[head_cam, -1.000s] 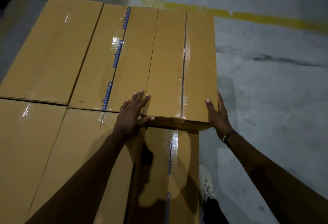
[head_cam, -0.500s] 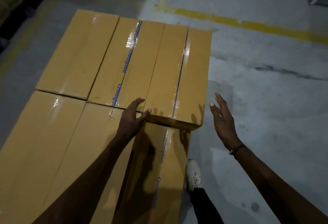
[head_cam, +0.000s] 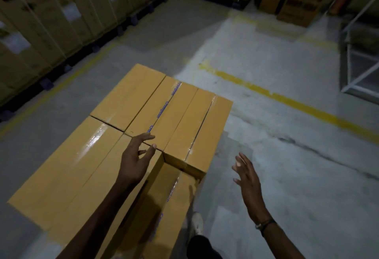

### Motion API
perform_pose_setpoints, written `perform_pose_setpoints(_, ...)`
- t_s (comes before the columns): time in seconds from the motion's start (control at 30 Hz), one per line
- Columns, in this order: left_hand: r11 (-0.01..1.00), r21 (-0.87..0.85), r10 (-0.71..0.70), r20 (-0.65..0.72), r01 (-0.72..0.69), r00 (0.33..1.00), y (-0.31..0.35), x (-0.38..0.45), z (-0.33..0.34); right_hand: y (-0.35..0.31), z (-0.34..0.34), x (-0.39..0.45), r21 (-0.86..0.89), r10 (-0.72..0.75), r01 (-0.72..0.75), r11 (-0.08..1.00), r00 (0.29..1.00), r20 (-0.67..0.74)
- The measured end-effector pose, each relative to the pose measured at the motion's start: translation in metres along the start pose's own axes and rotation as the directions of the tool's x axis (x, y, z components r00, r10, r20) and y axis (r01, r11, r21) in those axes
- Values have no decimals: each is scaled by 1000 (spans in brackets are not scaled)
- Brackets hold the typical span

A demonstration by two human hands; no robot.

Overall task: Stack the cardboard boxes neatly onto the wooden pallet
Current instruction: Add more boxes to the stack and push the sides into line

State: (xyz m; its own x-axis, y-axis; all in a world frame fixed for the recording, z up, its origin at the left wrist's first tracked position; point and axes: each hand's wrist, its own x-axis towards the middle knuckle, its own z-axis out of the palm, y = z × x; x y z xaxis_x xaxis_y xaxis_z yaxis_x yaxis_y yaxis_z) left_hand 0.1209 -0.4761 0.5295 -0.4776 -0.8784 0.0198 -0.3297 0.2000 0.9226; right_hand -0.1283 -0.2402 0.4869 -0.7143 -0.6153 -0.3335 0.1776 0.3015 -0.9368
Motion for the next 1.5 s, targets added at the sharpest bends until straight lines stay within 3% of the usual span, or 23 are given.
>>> perform_pose_setpoints(0.17,997,-74,-3,-83,-3,997,47,-63,-19,-30,-22,-60,37,-42,44,998,997,-57)
perform_pose_setpoints(0.33,979,-196,-65,-55,53,996,55,-136,-23,-32,-36,-136,111,-86,106,988,981,-175)
perform_pose_setpoints(0.5,939,-316,-124,58,136,991,68,-204,-22,-11,-55,-232,165,-88,149,975,941,-328)
perform_pose_setpoints(0.67,924,-345,-90,224,165,970,98,-263,6,10,-92,-339,204,-16,131,970,875,-483)
perform_pose_setpoints(0.93,923,-329,-13,494,201,870,136,-361,85,64,-187,-506,238,84,152,959,650,-755)
perform_pose_setpoints(1.23,951,-241,43,723,193,690,190,-502,223,139,-303,-683,321,246,225,920,306,-920)
perform_pose_setpoints(1.33,961,-212,57,777,175,627,211,-562,280,165,-348,-736,336,280,238,912,239,-930)
perform_pose_setpoints(1.5,962,-231,122,837,143,533,249,-656,367,202,-428,-803,328,283,233,916,204,-937)
